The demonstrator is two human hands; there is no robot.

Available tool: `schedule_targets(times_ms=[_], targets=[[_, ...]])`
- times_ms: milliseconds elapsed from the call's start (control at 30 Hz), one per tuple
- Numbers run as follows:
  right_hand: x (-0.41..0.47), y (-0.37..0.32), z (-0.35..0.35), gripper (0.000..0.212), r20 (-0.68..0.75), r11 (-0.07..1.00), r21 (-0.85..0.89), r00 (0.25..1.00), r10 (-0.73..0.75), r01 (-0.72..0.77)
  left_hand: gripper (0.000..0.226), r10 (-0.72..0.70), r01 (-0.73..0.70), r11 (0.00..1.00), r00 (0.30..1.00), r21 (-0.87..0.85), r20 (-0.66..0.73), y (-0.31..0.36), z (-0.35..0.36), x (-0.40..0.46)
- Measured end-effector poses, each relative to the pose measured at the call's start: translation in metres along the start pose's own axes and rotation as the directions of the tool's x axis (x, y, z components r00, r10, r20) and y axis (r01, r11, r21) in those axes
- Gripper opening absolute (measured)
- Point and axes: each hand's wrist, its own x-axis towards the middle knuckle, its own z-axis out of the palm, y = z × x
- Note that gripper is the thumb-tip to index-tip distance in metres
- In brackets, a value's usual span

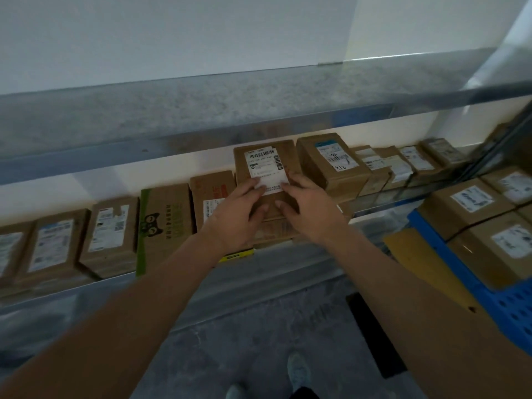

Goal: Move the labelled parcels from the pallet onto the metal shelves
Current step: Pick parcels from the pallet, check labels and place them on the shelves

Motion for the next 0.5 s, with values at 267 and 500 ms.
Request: schedule_targets(times_ms=[267,500], targets=[[-0.035,-0.025,-0.01,0.046,-0.072,0.998,-0.033,0.996,0.055,-0.057,0.056,0.099,-0.099,0.995,0.995,0.019,0.017,0.008,-0.014,-0.021],[-0.066,-0.032,-0.02,0.049,-0.095,0.99,-0.029,0.986,0.136,-0.14,0.054,0.162,-0.162,0.987,0.986,0.003,0.032,0.03,-0.014,-0.038]])
